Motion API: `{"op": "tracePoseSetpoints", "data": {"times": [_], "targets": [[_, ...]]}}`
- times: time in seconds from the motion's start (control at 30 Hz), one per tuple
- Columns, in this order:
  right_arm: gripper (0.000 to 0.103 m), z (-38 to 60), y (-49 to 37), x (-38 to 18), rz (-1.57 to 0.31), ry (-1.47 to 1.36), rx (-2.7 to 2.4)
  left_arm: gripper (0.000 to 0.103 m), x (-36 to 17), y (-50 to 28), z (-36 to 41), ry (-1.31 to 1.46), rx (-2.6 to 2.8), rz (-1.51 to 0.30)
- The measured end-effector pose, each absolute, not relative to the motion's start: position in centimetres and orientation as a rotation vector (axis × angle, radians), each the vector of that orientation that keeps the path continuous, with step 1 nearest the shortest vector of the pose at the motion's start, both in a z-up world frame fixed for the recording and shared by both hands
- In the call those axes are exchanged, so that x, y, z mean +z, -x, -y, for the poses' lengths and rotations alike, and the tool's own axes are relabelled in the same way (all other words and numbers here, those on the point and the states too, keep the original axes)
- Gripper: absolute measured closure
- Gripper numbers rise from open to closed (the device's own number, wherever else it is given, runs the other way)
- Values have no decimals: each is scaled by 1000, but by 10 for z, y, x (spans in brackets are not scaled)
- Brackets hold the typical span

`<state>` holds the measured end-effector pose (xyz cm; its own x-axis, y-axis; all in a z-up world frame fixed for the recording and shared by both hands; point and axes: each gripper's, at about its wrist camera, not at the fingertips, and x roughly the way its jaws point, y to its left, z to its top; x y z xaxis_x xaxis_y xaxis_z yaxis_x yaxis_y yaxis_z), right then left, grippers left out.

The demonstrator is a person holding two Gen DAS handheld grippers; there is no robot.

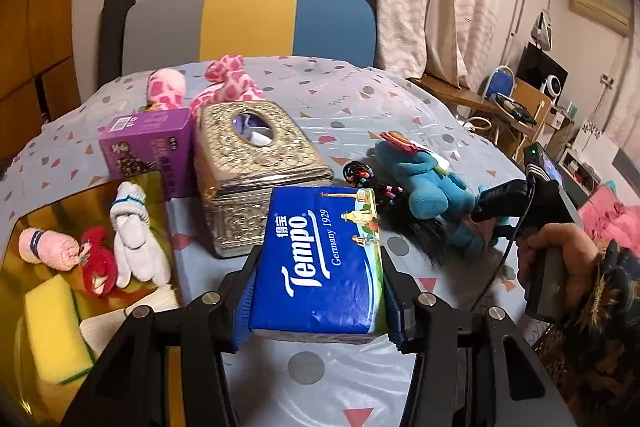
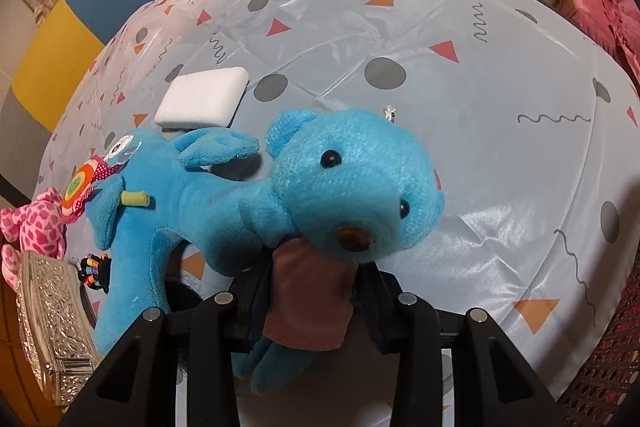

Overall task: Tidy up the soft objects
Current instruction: 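Release the Tempo pack into the tray with the left tool while the right holds the bear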

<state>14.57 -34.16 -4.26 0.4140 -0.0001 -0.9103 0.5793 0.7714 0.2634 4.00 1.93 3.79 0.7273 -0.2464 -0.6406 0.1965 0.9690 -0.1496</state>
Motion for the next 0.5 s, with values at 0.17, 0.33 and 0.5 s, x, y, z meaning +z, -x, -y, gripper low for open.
{"op": "tracePoseSetpoints", "data": {"times": [0.17,0.33,0.5], "targets": [[65,341,-146,-41,-1095,-609,-391,51,44,-32,-46,126,-216,-710],[66,342,-145,-38,-1084,-607,-394,51,51,-26,-101,201,-109,-695],[66,340,-144,-33,-1064,-591,-389,51,51,-15,-175,242,74,-688]]}}
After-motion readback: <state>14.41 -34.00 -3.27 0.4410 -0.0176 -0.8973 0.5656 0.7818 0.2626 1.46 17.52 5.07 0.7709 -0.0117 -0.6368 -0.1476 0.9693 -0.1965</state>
